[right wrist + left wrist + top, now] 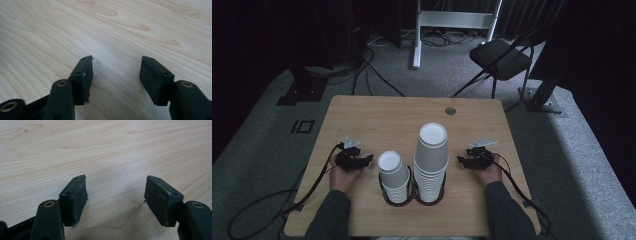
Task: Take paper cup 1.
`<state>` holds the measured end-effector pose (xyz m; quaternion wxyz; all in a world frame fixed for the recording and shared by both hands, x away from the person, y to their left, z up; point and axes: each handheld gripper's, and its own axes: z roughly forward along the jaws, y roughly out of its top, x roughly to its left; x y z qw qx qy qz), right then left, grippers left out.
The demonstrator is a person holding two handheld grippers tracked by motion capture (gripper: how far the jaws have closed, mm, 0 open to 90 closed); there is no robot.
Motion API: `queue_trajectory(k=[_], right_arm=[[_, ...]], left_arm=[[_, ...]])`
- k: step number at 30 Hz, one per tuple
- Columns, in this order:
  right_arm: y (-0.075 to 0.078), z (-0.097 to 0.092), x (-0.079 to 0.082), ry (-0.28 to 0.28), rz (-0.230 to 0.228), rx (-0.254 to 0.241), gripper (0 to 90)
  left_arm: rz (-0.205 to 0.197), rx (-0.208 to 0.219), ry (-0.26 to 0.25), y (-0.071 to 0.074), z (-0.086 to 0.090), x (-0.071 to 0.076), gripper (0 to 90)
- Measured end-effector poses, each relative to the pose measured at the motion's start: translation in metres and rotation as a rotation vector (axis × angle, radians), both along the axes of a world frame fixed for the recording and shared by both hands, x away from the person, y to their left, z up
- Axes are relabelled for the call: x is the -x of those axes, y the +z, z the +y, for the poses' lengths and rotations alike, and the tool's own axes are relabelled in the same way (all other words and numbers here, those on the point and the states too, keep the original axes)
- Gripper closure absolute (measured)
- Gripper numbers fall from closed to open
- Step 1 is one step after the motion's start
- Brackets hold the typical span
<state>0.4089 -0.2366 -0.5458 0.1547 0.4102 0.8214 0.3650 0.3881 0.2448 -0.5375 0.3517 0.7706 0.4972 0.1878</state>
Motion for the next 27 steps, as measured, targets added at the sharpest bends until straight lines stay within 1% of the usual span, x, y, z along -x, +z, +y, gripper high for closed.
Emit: queue_trajectory(k=[2, 4, 5, 7, 8, 9, 11, 12, 14, 15, 16, 17, 18, 22, 23, 25, 26, 27], right_arm=[[0.001, 0.0, 0.0, -0.003, 0.002, -0.006, 48.5], [0.006, -0.002, 0.002, 0.005, -0.014, -0.022, 50.9], [0.012, -0.003, 0.005, 0.008, -0.041, -0.044, 50.9], [0.017, -0.004, 0.008, 0.006, -0.049, -0.063, 50.8], [0.019, -0.005, 0.009, 0.006, -0.052, -0.071, 50.9], [0.019, -0.005, 0.009, 0.006, -0.052, -0.071, 50.9], [0.023, -0.005, 0.012, 0.011, -0.053, -0.081, 50.8], [0.025, -0.005, 0.013, 0.016, -0.049, -0.086, 50.7], [0.029, -0.002, 0.016, 0.028, -0.052, -0.074, 50.2], [0.029, -0.002, 0.016, 0.028, -0.052, -0.074, 50.2], [0.034, 0.001, 0.02, 0.039, -0.067, -0.072, 50.0], [0.034, 0.001, 0.02, 0.039, -0.067, -0.072, 50.0], [0.04, 0.004, 0.023, 0.048, -0.077, -0.076, 50.0], [0.048, 0.005, 0.028, 0.057, -0.095, -0.069, 49.8], [0.053, 0.005, 0.03, 0.064, -0.114, -0.073, 50.1], [0.058, 0.005, 0.033, 0.069, -0.123, -0.079, 50.2], [0.06, 0.005, 0.034, 0.068, -0.126, -0.081, 50.2], [0.06, 0.005, 0.034, 0.068, -0.126, -0.081, 50.2]], left_arm=[[-0.004, 0.002, 0.0, 0.002, 0.0, 0.001, 34.3], [-0.011, -0.001, 0.009, 0.007, -0.001, 0.003, 33.0], [-0.037, 0.005, 0.022, 0.013, 0.0, 0.006, 32.4], [-0.05, 0.036, 0.029, 0.017, 0.001, 0.008, 31.2], [-0.064, 0.037, 0.031, 0.019, 0.002, 0.009, 30.7], [-0.064, 0.037, 0.031, 0.019, 0.002, 0.009, 30.1], [-0.08, 0.044, 0.034, 0.023, 0.003, 0.012, 30.1], [-0.097, 0.054, 0.041, 0.025, 0.003, 0.013, 30.1], [-0.103, 0.07, 0.047, 0.027, 0.003, 0.014, 30.1], [-0.103, 0.07, 0.047, 0.027, 0.003, 0.014, 30.1], [-0.111, 0.082, 0.049, 0.028, 0.003, 0.015, 30.1], [-0.118, 0.092, 0.051, 0.03, 0.003, 0.016, 30.1], [-0.135, 0.109, 0.042, 0.034, 0.003, 0.018, 30.3], [-0.161, 0.123, 0.037, 0.04, 0.002, 0.022, 30.4], [-0.169, 0.139, 0.032, 0.044, 0.002, 0.024, 30.4], [-0.191, 0.142, 0.028, 0.05, 0.002, 0.027, 30.7], [-0.198, 0.153, 0.024, 0.053, 0.002, 0.029, 30.7], [-0.198, 0.153, 0.024, 0.053, 0.002, 0.029, 30.6]])
